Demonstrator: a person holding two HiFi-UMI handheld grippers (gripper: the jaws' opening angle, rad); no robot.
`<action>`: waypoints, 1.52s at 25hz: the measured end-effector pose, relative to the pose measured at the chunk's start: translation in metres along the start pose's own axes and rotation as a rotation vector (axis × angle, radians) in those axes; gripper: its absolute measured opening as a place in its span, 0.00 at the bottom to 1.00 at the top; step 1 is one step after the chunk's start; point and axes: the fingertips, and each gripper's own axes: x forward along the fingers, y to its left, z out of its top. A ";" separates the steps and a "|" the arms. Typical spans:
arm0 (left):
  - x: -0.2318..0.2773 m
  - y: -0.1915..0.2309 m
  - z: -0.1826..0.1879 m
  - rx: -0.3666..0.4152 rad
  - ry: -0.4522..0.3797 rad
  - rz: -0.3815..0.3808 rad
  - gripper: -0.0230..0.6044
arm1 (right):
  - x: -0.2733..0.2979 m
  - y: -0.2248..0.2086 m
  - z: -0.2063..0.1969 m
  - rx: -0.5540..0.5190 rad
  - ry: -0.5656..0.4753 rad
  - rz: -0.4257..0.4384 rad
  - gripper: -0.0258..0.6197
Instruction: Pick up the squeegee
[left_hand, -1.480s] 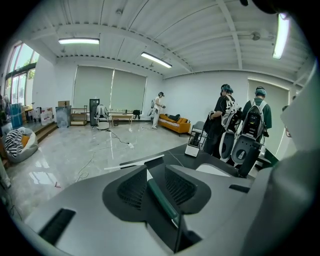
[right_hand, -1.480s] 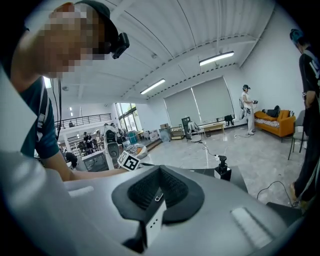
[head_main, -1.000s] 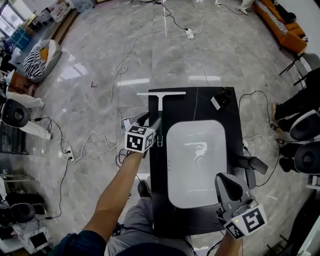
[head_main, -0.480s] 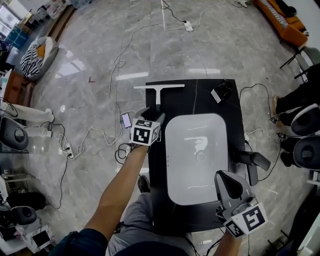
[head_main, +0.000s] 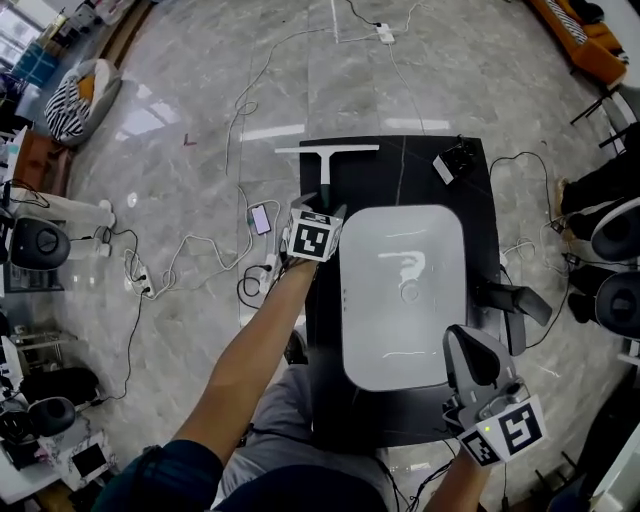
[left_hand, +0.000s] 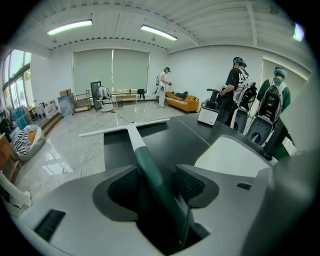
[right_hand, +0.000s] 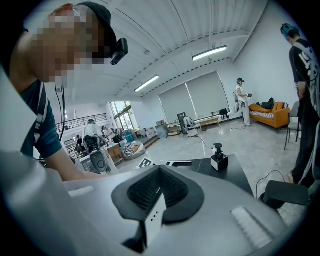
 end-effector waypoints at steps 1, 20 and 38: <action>0.001 0.000 0.000 0.005 -0.006 0.002 0.41 | -0.001 0.000 0.001 0.000 -0.003 -0.001 0.05; -0.084 0.015 0.009 -0.074 -0.044 -0.086 0.19 | -0.015 0.046 0.027 -0.031 -0.044 0.034 0.05; -0.323 0.017 0.090 0.004 -0.373 -0.111 0.19 | -0.060 0.118 0.098 -0.156 -0.126 0.079 0.05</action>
